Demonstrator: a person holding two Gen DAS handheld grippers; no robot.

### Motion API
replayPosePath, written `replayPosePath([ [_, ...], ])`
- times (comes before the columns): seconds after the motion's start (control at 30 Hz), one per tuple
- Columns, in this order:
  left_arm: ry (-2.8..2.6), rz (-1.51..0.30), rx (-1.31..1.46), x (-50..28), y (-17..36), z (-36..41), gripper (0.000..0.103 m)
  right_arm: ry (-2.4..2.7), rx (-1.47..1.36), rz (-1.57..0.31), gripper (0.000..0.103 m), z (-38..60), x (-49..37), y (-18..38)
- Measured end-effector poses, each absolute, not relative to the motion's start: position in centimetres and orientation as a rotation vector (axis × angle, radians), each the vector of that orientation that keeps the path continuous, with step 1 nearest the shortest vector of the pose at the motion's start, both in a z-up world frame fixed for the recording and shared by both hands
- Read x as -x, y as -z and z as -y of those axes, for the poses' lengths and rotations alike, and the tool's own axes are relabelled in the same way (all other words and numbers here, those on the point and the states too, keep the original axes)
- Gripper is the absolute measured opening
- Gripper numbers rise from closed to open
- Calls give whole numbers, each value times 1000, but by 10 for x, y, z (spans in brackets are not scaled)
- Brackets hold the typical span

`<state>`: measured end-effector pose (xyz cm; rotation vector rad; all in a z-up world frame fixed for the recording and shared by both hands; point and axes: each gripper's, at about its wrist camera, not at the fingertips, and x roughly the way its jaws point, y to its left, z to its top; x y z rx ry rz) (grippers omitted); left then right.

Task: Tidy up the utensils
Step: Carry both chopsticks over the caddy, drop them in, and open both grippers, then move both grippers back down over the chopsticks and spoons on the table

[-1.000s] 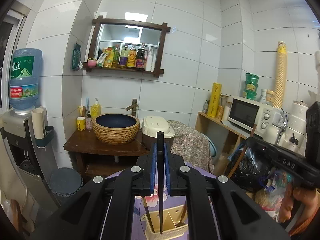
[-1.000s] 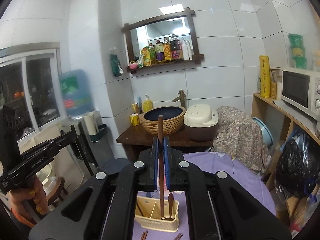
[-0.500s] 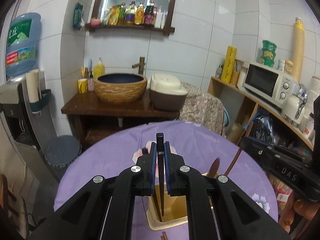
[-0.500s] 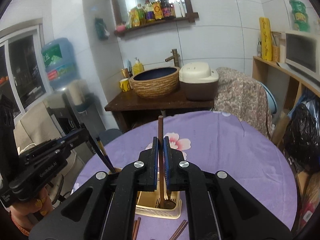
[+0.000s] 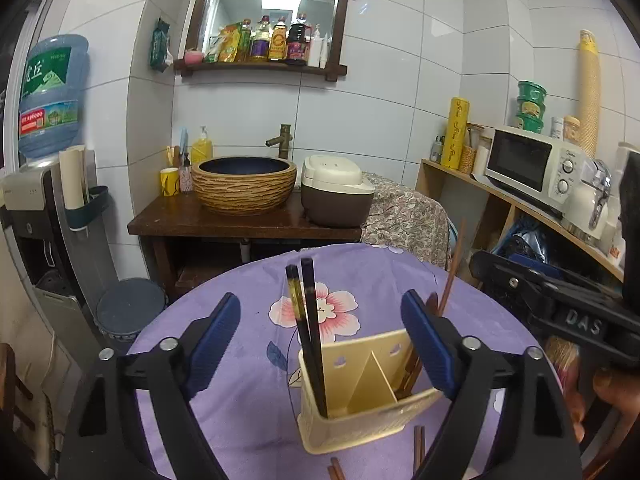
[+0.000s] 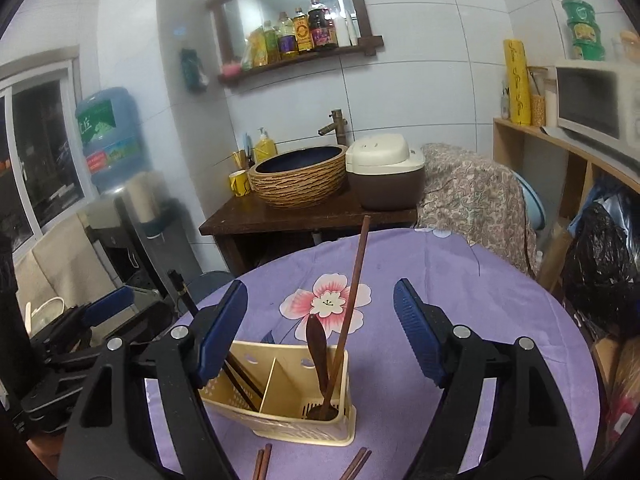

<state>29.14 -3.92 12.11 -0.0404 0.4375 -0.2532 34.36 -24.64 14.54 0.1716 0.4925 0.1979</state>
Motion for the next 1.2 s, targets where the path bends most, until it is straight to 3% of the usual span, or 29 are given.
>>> replayPosePath([
  [0.2, 213, -419, -5, -252, -99, 27, 97, -186, -135, -475, 89, 246, -306, -133],
  [0.4, 194, -486, -37, -224, -61, 18, 97, -151, -122, -448, 95, 250, -255, -105],
  [0.57, 150, -516, -65, -206, -27, 17, 97, -72, -113, -287, 97, 253, -206, -83],
  [0.8, 130, -557, -47, -183, 5, 16, 97, -63, -95, -518, 97, 250, -199, -32],
  [1.2, 177, -705, -49, -163, 42, 23, 97, 64, -64, -702, 97, 262, -173, 33],
])
